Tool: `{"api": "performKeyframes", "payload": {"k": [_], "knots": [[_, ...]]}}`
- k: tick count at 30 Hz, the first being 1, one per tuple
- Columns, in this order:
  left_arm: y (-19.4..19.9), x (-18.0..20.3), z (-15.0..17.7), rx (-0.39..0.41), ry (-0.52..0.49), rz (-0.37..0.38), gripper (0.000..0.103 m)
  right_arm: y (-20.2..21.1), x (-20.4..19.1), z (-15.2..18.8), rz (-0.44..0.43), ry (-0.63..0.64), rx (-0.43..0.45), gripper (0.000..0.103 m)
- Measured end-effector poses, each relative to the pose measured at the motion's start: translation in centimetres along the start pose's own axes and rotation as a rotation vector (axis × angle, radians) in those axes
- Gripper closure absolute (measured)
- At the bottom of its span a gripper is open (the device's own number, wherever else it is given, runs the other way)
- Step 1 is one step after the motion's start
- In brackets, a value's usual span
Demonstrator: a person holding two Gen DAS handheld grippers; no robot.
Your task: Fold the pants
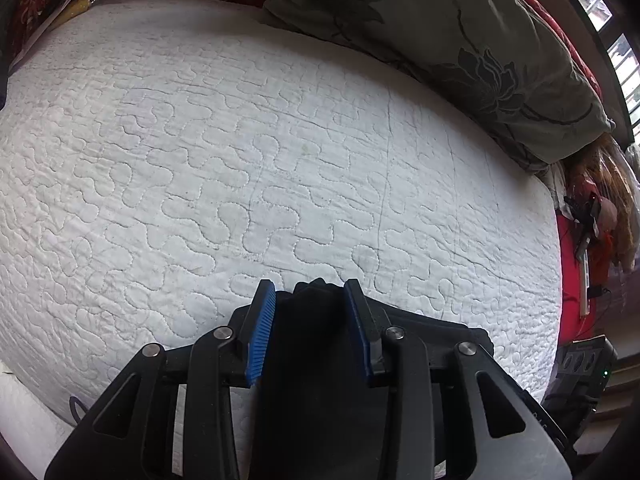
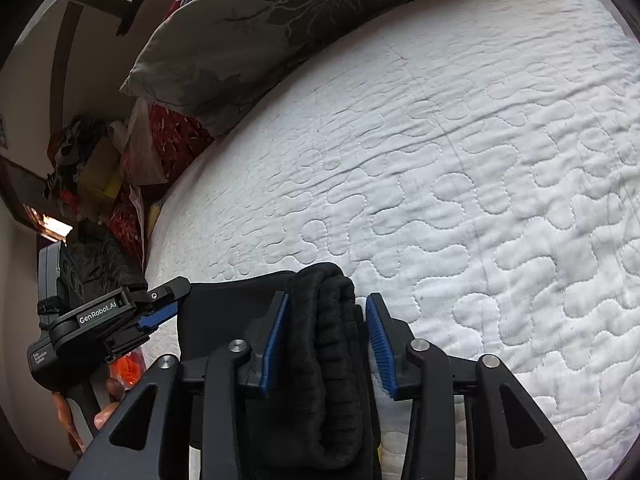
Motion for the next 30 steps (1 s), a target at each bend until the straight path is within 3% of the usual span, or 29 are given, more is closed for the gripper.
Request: {"api": "performKeyframes", "payload": {"k": [6, 11, 17, 25, 28, 30], "knots": [[1.1, -0.7, 0.5, -0.006, 0.006, -0.002, 0.069, 1.0, -0.6, 0.3, 0.007, 0.01, 0.006, 0.059], [3.1, -3.8, 0.8, 0.023, 0.048, -0.002, 0.069, 3.6, -1.2, 0.3, 0.002, 0.014, 0.043, 0.059], [3.1, -7.2, 4.1, -0.028, 0.127, 0.058, 0.062, 6.4, -0.2, 2.0, 0.005, -0.001, 0.055, 0.052], [2.0, -5.4, 10.4, -0.144, 0.157, 0.185, 0.062, 5.4, 0.3, 4.6, -0.011, -0.034, 0.014, 0.052], [1.7, -4.7, 11.6, -0.172, 0.171, 0.219, 0.048, 5.0, -0.3, 5.1, -0.018, -0.024, 0.002, 0.052], [1.4, -4.2, 12.1, -0.189, 0.174, 0.231, 0.047, 4.7, -0.4, 5.6, -0.016, -0.023, -0.01, 0.052]]}}
Point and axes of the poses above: each gripper's, at about its wrist camera, not at the fingertips, and y roughly against the way its jaws point, x to its right, z to its underside, the point moved 10 cm from there along -y, roughly the way its jaws point, and after that the axes turned 14 degrees about -z, right-handed, at the moved point
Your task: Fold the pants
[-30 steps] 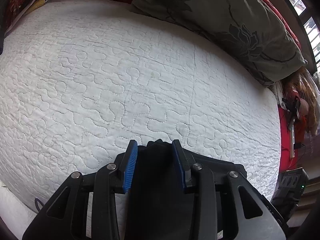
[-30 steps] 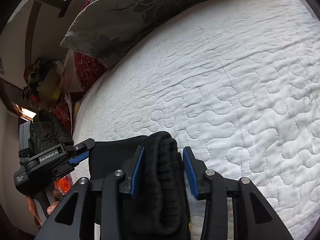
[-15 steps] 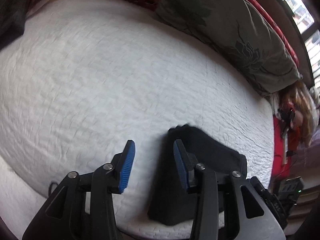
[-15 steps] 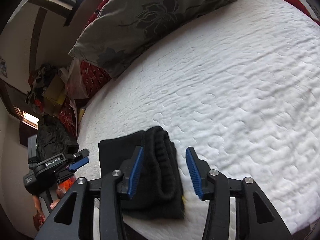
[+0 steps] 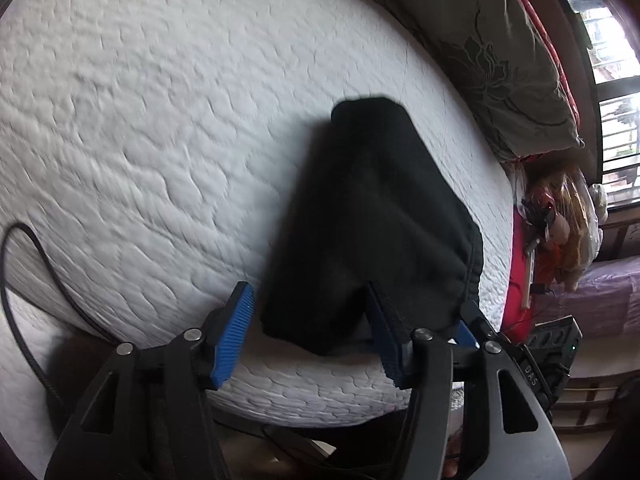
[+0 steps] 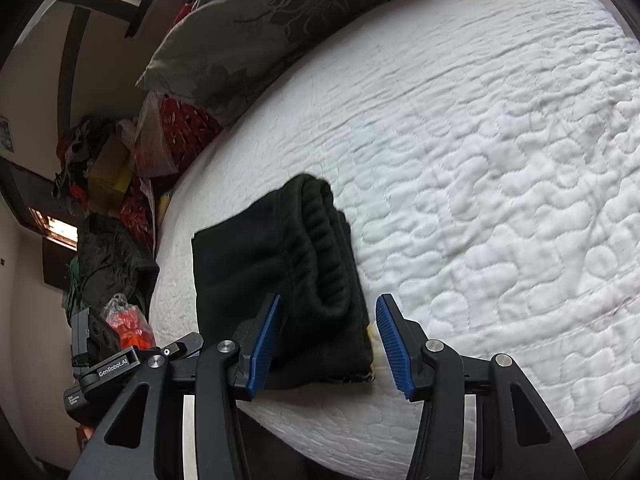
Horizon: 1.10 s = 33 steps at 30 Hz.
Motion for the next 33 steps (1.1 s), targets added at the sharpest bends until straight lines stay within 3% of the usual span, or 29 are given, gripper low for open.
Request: {"api": "performKeyframes", "payload": {"k": [4, 8, 10, 14, 19, 23, 27, 30, 33], "knots": [[-0.6, 0.2, 0.7, 0.001, -0.013, -0.038, 0.048, -0.6, -0.1, 0.9, 0.006, 0.012, -0.014, 0.052], [0.1, 1.0, 0.3, 0.004, -0.021, -0.054, 0.071, -0.8, -0.3, 1.3, 0.059, 0.065, -0.031, 0.07], [0.8, 1.3, 0.0, 0.014, -0.03, -0.035, 0.072, -0.2, -1.1, 1.2, 0.024, 0.066, -0.027, 0.076], [0.8, 0.5, -0.4, 0.037, -0.042, -0.082, 0.073, 1.5, -2.8, 1.4, -0.044, 0.071, -0.005, 0.076], [-0.7, -0.3, -0.1, 0.004, -0.022, -0.091, 0.072, 0.0, 0.1, 3.7, 0.011, 0.024, -0.059, 0.076], [0.1, 0.2, 0.0, 0.016, -0.046, -0.088, 0.072, 0.3, 0.0, 3.6, -0.014, 0.008, -0.055, 0.072], [2.1, -0.2, -0.6, 0.073, -0.058, -0.085, 0.072, 2.1, -0.4, 2.0, -0.038, -0.014, -0.021, 0.068], [3.4, 0.0, -1.8, 0.105, -0.062, -0.067, 0.072, 4.0, 0.1, 0.3, -0.034, -0.038, 0.046, 0.058], [3.6, 0.4, -3.6, 0.107, -0.064, -0.065, 0.065, 4.7, 0.9, -1.4, -0.023, -0.072, 0.081, 0.056]]}}
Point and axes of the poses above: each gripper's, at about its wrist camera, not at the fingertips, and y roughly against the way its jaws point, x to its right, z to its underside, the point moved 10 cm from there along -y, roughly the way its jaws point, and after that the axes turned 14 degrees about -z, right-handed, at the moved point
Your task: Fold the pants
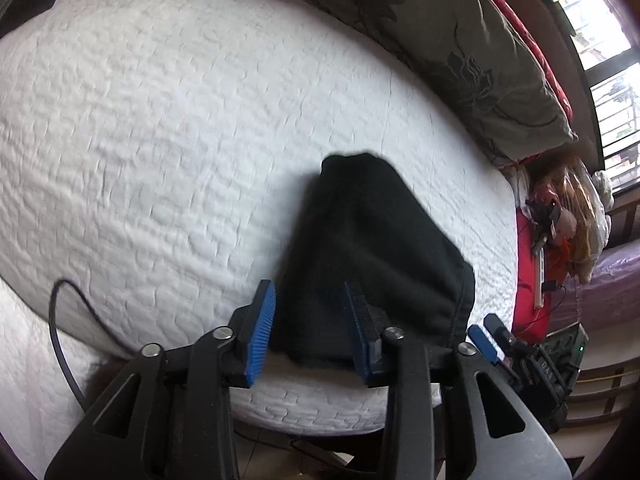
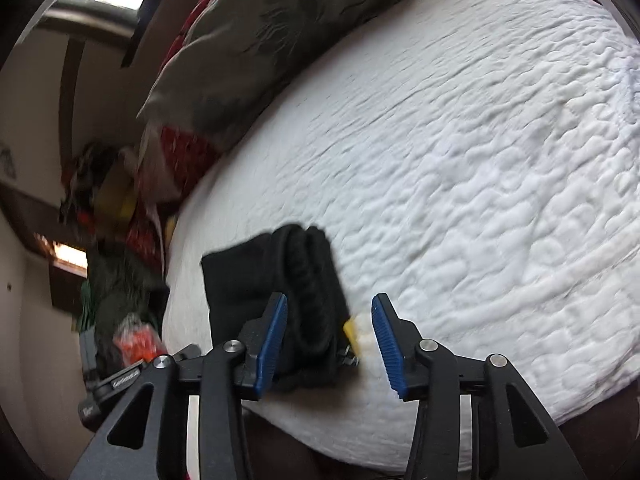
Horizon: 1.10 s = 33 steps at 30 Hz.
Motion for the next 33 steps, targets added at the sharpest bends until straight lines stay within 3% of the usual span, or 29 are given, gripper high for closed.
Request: {"api": "performKeyframes", "payload": {"k": [2, 7, 16, 18, 19, 25, 28, 31, 32, 33], "knots": [[-0.4, 0.5, -1.3, -0.002, 0.001, -0.006, 0.055, -0.3, -0.1, -0.5, -0.002, -0.01, 0.0, 0.056], [-1.6, 2.4, -3.5, -0.036, 0.015, 0.006, 0.055, -2.4, -1.4, -1.4, 0.003, 0.026, -0.012, 0.049], [-4.0, 4.6, -5.0, -0.042, -0.002, -0.054, 0.055, -6.7, -1.6, -1.3, 0.04, 0.056, -0.056, 0.049], [-4.4, 4.8, -5.6, -0.02, -0.023, -0.103, 0.059, -7.1, -1.6, -1.3, 0.057, 0.083, -0.056, 0.057], [-4.5, 4.8, -5.8, -0.017, -0.023, -0.107, 0.067, -7.5, -1.7, -1.3, 0.043, 0.09, -0.065, 0.069], [-4.7, 4.0, -7.1, 0.01, 0.014, -0.141, 0.071, -7.4, -4.3, -3.1, 0.005, 0.155, -0.005, 0.073], [-5.2, 3.8, -6.7, -0.01, -0.002, -0.138, 0.071, -8.2, -3.4, -2.8, 0.06, 0.184, -0.038, 0.074], [-5.2, 4.1, -6.5, -0.008, -0.02, -0.152, 0.07, -8.4, -1.7, -2.1, 0.065, 0.129, -0.055, 0.071], [-5.0, 4.2, -6.5, -0.01, -0.02, -0.147, 0.07, -8.3, -1.5, -2.1, 0.062, 0.117, -0.054, 0.062], [-4.8, 4.5, -6.5, -0.013, -0.021, -0.14, 0.07, -8.1, -1.4, -2.0, 0.057, 0.1, -0.058, 0.06]]}}
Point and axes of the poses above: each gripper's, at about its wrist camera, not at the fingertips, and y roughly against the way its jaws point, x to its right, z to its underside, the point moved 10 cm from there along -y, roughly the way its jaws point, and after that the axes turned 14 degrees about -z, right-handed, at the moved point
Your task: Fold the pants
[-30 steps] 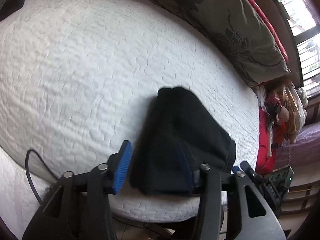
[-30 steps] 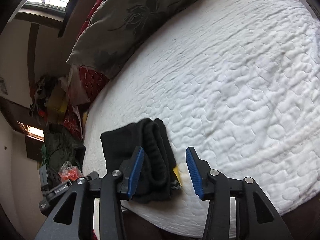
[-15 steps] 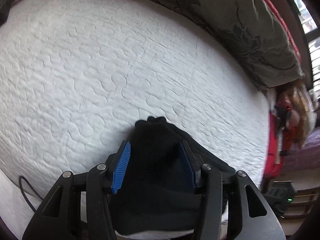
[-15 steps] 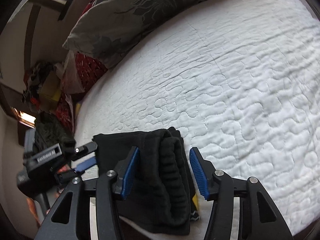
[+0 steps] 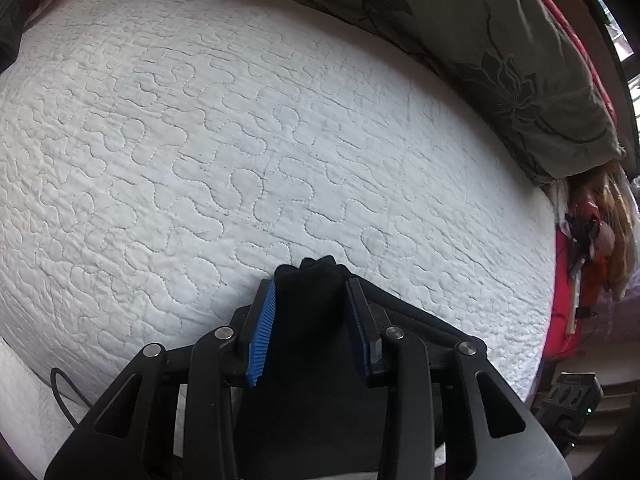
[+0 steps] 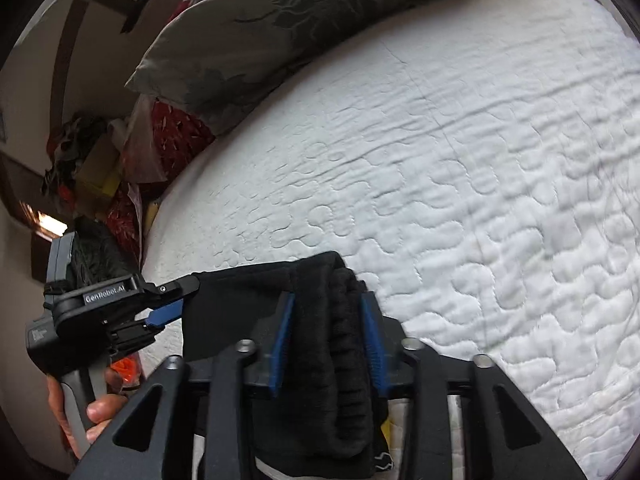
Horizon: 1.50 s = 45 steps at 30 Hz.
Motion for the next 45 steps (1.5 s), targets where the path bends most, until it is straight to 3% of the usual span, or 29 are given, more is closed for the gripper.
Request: {"api": "performKeyframes", "payload": {"k": [6, 8, 15, 18, 20, 23, 27, 30, 35, 37, 39, 45], "knots": [[2.6, -2.0, 2.0, 0.042, -0.011, 0.034, 0.066, 3.6, 0.0, 0.7, -0.052, -0.036, 0.03, 0.06], [2.8, -2.9, 3.4, 0.038, -0.001, 0.047, 0.059, 4.7, 0.3, 1.6, -0.068, -0.05, 0.033, 0.06], [2.2, -4.8, 7.5, -0.02, 0.024, 0.071, 0.059, 5.2, -0.9, 3.3, -0.09, -0.001, 0.035, 0.06], [1.9, -4.9, 8.6, -0.035, 0.019, 0.055, 0.059, 4.1, -1.6, 3.8, -0.052, 0.052, 0.007, 0.062], [2.0, -4.8, 9.1, -0.031, 0.005, 0.044, 0.059, 3.8, -1.5, 4.2, -0.005, 0.075, -0.011, 0.078], [1.8, -4.9, 9.7, 0.007, -0.032, -0.013, 0.059, 4.8, -1.5, 4.2, -0.025, 0.062, 0.024, 0.078], [0.8, -4.5, 10.4, 0.036, -0.087, -0.091, 0.058, 4.2, 0.5, 5.0, 0.001, 0.02, -0.01, 0.078], [1.3, -4.1, 10.5, 0.044, -0.099, -0.088, 0.058, 3.9, 0.7, 5.2, 0.009, 0.014, -0.011, 0.069], [3.6, -3.5, 10.1, 0.076, -0.088, -0.01, 0.058, 4.9, 0.0, 4.8, -0.044, -0.032, 0.011, 0.067], [4.2, -3.2, 10.0, 0.083, -0.092, 0.012, 0.053, 5.5, 0.1, 4.5, -0.057, -0.048, 0.029, 0.061], [4.4, -3.1, 9.7, 0.095, -0.101, 0.001, 0.051, 6.1, 0.6, 4.3, -0.049, -0.06, 0.046, 0.056], [4.5, -1.5, 8.5, 0.119, -0.123, -0.021, 0.051, 6.4, 1.0, 4.1, -0.045, -0.079, 0.058, 0.055]]}}
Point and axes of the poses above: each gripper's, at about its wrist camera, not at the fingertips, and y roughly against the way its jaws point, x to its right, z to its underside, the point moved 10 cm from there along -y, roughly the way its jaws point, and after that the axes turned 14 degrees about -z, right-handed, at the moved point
